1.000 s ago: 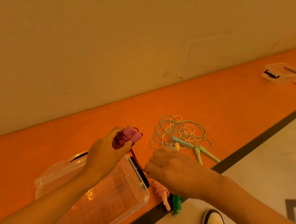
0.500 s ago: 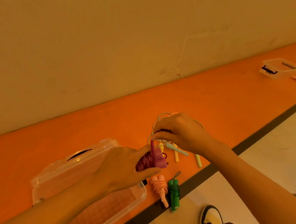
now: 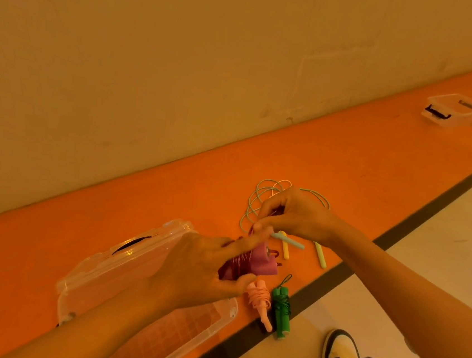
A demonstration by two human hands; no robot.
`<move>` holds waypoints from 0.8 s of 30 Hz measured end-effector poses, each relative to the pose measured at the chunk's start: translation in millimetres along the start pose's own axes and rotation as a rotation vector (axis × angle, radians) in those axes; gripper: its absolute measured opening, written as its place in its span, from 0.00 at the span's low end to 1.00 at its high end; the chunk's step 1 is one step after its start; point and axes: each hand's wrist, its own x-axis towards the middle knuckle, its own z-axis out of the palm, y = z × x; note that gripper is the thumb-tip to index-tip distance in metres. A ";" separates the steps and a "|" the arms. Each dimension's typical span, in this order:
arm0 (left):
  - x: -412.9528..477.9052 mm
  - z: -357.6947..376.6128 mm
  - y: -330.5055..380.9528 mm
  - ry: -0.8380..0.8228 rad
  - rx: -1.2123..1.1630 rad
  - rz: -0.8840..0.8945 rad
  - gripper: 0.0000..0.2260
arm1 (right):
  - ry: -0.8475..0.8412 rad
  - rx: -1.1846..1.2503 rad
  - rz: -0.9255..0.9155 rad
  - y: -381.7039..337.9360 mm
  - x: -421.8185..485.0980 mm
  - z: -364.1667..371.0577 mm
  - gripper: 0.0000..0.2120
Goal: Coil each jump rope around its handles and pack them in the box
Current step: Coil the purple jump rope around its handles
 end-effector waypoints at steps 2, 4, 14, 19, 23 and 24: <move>-1.4 1.1 -4.3 -0.001 -0.061 0.032 0.26 | -0.051 0.032 0.038 -0.3 0.9 4.5 0.12; -2.5 1.0 -6.8 0.023 -0.136 -0.018 0.23 | -0.077 0.155 0.108 -0.5 -0.3 3.1 0.09; -4.3 -4.4 -15.2 0.089 -0.139 -0.167 0.28 | 0.107 0.196 0.210 -9.0 -7.6 -1.2 0.12; -3.4 -2.5 -20.1 0.114 -0.153 -0.186 0.27 | 0.096 0.559 0.322 -12.4 -10.0 -12.2 0.19; -4.3 0.8 -23.2 0.115 -0.200 -0.196 0.27 | 0.220 0.764 0.368 -12.9 -12.4 -14.9 0.15; -4.6 1.5 -23.5 0.115 -0.220 -0.208 0.27 | 0.233 0.737 0.358 -13.5 -13.3 -13.2 0.14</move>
